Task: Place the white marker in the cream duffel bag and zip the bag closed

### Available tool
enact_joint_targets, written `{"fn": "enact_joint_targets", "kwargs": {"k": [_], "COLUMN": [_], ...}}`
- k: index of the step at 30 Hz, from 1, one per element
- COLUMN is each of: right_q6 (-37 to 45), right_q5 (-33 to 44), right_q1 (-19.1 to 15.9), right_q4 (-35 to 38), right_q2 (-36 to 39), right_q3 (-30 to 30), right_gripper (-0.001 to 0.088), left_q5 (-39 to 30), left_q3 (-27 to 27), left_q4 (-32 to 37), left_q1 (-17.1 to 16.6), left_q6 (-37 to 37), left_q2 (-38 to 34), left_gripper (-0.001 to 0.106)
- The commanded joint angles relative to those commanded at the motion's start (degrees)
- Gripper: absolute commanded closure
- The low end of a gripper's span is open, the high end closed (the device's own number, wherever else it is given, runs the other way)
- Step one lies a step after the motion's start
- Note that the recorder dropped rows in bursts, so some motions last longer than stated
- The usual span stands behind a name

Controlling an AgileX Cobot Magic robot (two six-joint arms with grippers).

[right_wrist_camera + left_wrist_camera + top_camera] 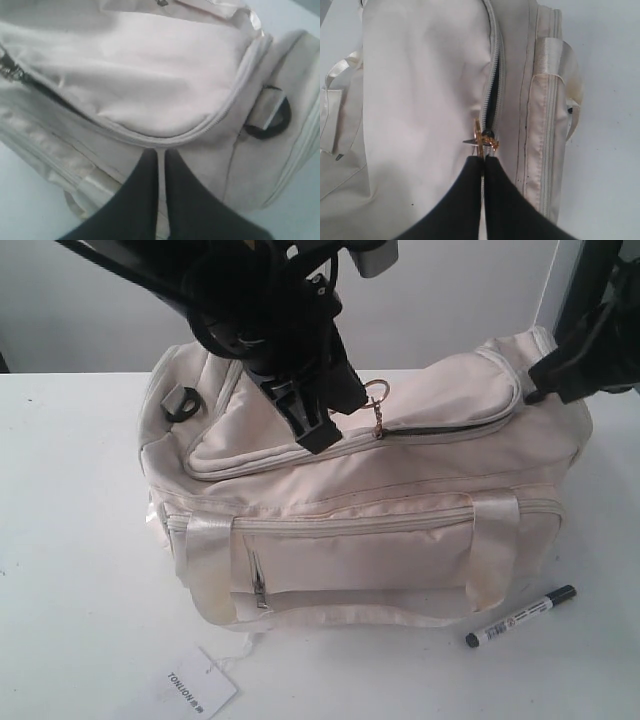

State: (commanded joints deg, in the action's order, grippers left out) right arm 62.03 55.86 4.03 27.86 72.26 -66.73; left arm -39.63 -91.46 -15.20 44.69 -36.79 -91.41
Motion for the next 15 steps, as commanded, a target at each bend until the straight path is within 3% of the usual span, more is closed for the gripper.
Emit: {"fn": "enact_joint_targets", "kwargs": {"k": [4,9,15], "right_q6": [6.38,15.18,17.93], "right_q5": [0.25,-2.60,-10.62], "right_q1": [1.88,4.78,6.31], "right_q4": [-0.11,-0.11,0.01], "right_q2": [0.10,0.40,0.40], "right_q3": [0.41,3.21,7.62], "right_gripper": [0.0750,0.0565,0.0455], "left_q5": [0.00,0.01,0.01], "left_q3": [0.00,0.00,0.00], "left_q4": [0.00,-0.21,-0.21], "left_q1": [0.00,0.00,0.00], "left_q6": [0.00,0.00,0.00], "left_q2": [0.00,0.00,0.00], "left_gripper": [0.105,0.105,0.105]}}
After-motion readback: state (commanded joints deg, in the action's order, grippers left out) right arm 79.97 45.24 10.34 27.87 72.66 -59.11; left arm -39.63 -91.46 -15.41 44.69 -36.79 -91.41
